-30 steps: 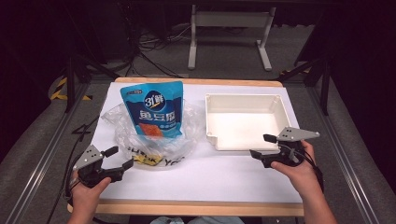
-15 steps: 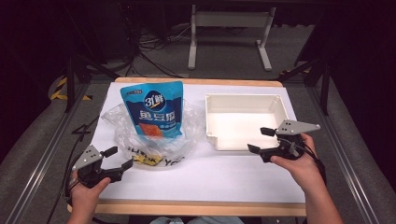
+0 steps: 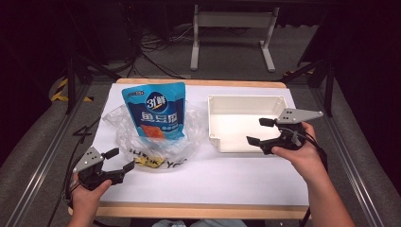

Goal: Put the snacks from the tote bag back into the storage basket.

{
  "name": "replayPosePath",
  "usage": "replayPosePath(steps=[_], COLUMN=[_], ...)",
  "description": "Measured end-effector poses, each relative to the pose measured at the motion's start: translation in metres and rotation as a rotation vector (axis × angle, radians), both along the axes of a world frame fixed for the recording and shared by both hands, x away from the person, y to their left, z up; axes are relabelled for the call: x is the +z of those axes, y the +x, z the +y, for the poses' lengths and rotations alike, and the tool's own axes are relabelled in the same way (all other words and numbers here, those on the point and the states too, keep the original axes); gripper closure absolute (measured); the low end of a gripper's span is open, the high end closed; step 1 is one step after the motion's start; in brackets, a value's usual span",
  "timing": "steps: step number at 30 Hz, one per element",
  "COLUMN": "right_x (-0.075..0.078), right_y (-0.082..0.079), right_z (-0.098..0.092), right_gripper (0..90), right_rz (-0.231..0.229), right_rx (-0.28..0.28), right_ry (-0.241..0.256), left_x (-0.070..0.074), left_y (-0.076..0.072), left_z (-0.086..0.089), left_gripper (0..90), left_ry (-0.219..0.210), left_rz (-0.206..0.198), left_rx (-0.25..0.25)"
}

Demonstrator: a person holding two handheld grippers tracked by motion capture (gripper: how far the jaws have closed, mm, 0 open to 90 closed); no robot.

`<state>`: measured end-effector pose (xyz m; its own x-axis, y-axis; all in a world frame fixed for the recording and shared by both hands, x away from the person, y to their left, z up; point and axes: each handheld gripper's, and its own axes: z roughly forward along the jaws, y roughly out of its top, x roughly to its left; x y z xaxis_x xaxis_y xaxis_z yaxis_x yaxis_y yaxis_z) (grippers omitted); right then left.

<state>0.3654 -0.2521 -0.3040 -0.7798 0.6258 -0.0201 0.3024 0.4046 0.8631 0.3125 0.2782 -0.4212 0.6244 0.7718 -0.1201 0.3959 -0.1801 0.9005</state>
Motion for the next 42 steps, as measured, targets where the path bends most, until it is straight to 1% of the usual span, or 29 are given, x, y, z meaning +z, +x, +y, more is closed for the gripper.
replayPosePath(steps=[1, 5, 6, 8, 14, 20, 22, 25, 29, 30, 32, 34, 36, 37, 38, 39, 42], right_x=[0.000, 0.007, 0.007, 0.012, 0.018, 0.023, 0.024, 0.027, 0.031, 0.032, 0.033, 0.034, 0.035, 0.035, 0.036, 0.036, 0.035], right_y=[0.000, 0.010, 0.010, 0.017, 0.025, 0.035, 0.037, 0.042, 0.048, 0.049, 0.052, 0.053, 0.056, 0.056, 0.057, 0.059, 0.067], right_z=[0.000, 0.011, 0.011, 0.020, 0.033, 0.049, 0.051, 0.059, 0.071, 0.073, 0.079, 0.081, 0.090, 0.090, 0.092, 0.096, 0.106], right_gripper=[19.7, 18.8, 18.8, 18.3, 18.2, 17.0, 17.1, 17.1, 17.1, 17.1, 17.1, 17.1, 15.7, 15.7, 13.6, 12.6, 13.2], right_rz=[0.000, -0.021, -0.021, -0.025, -0.029, -0.034, -0.034, -0.024, -0.025, -0.024, -0.004, 0.001, -0.003, -0.003, -0.005, -0.006, 0.001], right_rx=[0.000, 0.059, 0.059, 0.084, 0.108, 0.151, 0.155, 0.179, 0.205, 0.208, 0.210, 0.212, 0.218, 0.218, 0.218, 0.208, 0.182], right_ry=[0.000, -0.006, -0.006, -0.005, -0.008, 0.004, 0.003, -0.009, -0.006, -0.006, 0.007, 0.012, 0.019, 0.019, 0.026, 0.033, 0.057], left_x=[0.000, 0.000, 0.000, 0.000, 0.000, 0.001, 0.001, 0.001, 0.002, 0.001, 0.001, 0.001, 0.001, 0.001, 0.001, 0.001, 0.001], left_y=[0.000, 0.000, 0.000, 0.000, -0.001, -0.001, -0.001, -0.002, -0.001, -0.001, -0.001, -0.001, -0.001, -0.001, 0.000, 0.000, 0.000], left_z=[0.000, 0.000, 0.000, 0.001, 0.001, 0.001, 0.001, 0.001, 0.001, 0.001, 0.002, 0.002, 0.002, 0.002, 0.002, 0.002, 0.002], left_gripper=[21.4, 21.4, 21.3, 21.3, 21.2, 21.2, 21.2, 21.2, 21.2, 21.2, 21.2, 21.2, 21.2, 21.2, 21.2, 21.2, 21.2], left_ry=[0.000, -0.003, -0.003, -0.001, -0.004, -0.008, -0.010, -0.010, -0.011, -0.014, -0.014, -0.013, -0.015, -0.015, -0.012, -0.012, -0.014], left_rz=[0.000, -0.002, -0.002, -0.004, -0.005, -0.008, -0.008, -0.010, -0.009, -0.011, -0.010, -0.010, -0.008, -0.008, -0.006, -0.006, -0.007], left_rx=[0.000, 0.002, 0.002, 0.003, 0.001, 0.004, 0.004, 0.004, 0.004, 0.004, 0.005, 0.004, 0.003, 0.003, 0.002, 0.001, 0.003])
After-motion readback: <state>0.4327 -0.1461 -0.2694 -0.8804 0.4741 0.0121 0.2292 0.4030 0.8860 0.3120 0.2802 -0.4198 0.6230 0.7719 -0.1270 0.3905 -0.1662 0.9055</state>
